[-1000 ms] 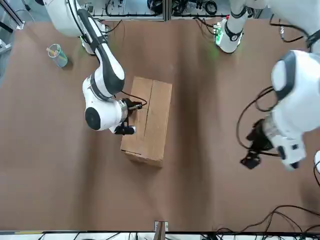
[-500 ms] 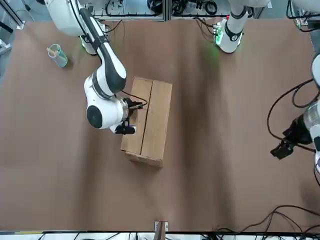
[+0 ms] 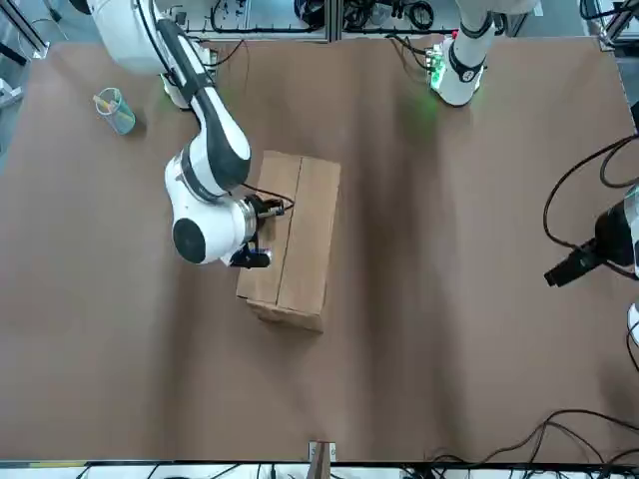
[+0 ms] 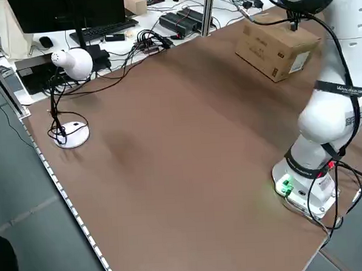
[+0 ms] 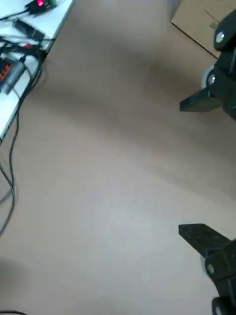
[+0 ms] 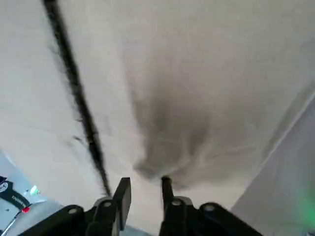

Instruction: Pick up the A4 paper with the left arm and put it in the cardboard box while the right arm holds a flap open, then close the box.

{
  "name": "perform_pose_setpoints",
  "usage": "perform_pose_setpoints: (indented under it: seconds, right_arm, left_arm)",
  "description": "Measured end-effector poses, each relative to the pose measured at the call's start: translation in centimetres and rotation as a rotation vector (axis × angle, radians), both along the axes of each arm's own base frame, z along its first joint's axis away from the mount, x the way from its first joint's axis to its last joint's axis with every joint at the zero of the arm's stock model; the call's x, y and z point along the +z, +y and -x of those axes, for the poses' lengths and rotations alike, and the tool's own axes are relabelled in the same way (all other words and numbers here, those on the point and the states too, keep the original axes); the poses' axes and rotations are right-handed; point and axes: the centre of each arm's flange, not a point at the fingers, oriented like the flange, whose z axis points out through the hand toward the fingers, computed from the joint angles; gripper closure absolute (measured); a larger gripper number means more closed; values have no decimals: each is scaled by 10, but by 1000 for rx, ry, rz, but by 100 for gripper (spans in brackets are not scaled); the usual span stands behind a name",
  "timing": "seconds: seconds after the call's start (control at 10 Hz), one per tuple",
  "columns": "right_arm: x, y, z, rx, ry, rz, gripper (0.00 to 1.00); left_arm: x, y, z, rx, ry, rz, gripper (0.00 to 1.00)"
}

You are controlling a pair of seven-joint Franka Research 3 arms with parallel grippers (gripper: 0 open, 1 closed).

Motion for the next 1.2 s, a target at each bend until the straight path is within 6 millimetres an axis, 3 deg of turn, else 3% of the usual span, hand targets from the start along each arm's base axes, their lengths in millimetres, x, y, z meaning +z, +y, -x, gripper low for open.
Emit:
perform_pose_setpoints:
  seconds: [0.2,0.3,0.5,0.6,0.8,1.0,1.1,1.2]
  right_arm:
    - [34,-5,-7,8,22,8,58]
    - [51,-11,-10,3,36,17,57]
    - [80,-30,-18,-2,56,27,55]
    - [93,-47,-28,-24,38,33,54]
    - [119,-113,-62,-112,-43,69,46]
    - [143,-187,-88,-196,-146,169,33]
    - [158,-217,-98,-230,-227,242,19]
    - [178,-242,-104,-263,-313,305,12]
  left_arm:
    - [10,-10,15,-161,-5,2,0]
    - [11,-25,24,-213,0,-16,0]
    - [15,-50,38,-267,-6,-29,0]
    - [20,-50,46,-281,-14,-28,0]
    - [19,-45,61,-304,-43,-44,0]
    - [0,-54,75,-332,-64,-59,0]
    - [-4,-58,80,-341,-60,-54,0]
    - [-4,-60,83,-348,-61,-51,0]
